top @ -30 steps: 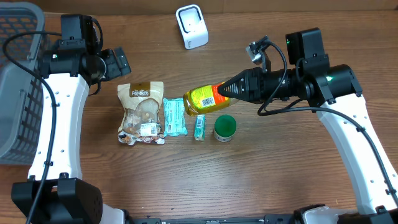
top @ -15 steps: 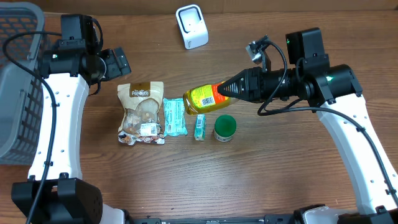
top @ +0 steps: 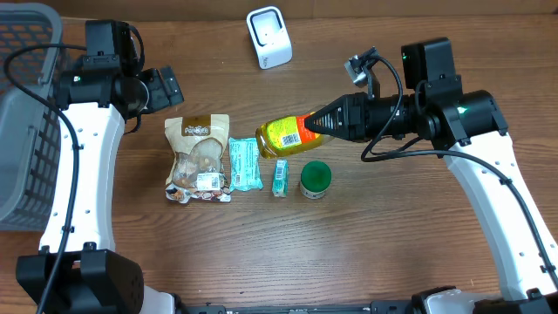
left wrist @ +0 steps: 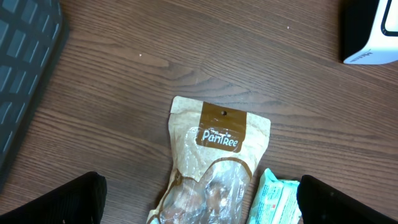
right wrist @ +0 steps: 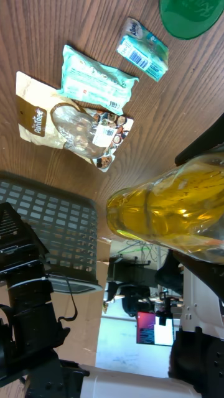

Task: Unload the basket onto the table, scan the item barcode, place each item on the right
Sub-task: 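Carry the yellow bottle with the right gripper toward the white scanner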

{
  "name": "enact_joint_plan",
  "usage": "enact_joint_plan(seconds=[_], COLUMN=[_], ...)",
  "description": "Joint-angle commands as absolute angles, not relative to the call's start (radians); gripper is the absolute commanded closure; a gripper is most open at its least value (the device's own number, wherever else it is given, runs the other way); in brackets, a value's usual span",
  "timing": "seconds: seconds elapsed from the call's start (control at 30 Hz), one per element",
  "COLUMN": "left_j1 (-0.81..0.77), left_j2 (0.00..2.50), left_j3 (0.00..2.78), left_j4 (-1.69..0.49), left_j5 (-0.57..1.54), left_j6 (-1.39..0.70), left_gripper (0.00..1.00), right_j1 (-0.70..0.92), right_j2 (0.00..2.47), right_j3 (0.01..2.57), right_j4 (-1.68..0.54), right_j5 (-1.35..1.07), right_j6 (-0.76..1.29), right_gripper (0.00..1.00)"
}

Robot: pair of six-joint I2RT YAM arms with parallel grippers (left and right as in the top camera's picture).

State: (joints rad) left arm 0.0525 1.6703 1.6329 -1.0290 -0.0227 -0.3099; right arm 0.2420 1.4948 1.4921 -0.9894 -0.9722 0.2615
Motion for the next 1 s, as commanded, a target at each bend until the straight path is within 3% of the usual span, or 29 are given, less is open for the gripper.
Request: enact_joint_plan(seconds=[0.0,0.37,0.5,0.6,0.7,0.97], left_j1=[0.046,0.046,0.046,0.046,0.046,0.046], left_j2=[1.668,1.668,1.668,1.668,1.668,1.668], left_j3=[1.640,1.640,1.640,1.640,1.640,1.640], left_j4=[-1.029,-1.029,-1.029,-1.029,-1.029,-1.029], left_j5=[-0.030,-0.029,-0.030,-0.030,-0.030,-0.029], left_j6=[-0.302,-0.302,-0.302,-0.302,-0.302,-0.302], left_gripper=[0.00,0.01,0.00,0.00,0.00,0.00], right_j1=[0.241,0.242,0.242,0.242,0.242,0.242], right_j2=[1.468,1.468,1.474,1.495,1.499,1.516], right_j3=[1.520,1.520,1.520,1.520,1.524,1.819], right_j4=[-0.993,-1.003,-0.991,-0.913,-0.855,-0.945], right_j5=[-1.015,-0.994,-0.803,-0.495,-0.474,-0.448], right_j6=[0.257,0.210,0.208,0.303,0.327,0.337], right_gripper=[0.79,0.79,0.79,0.79,0.79,0.78])
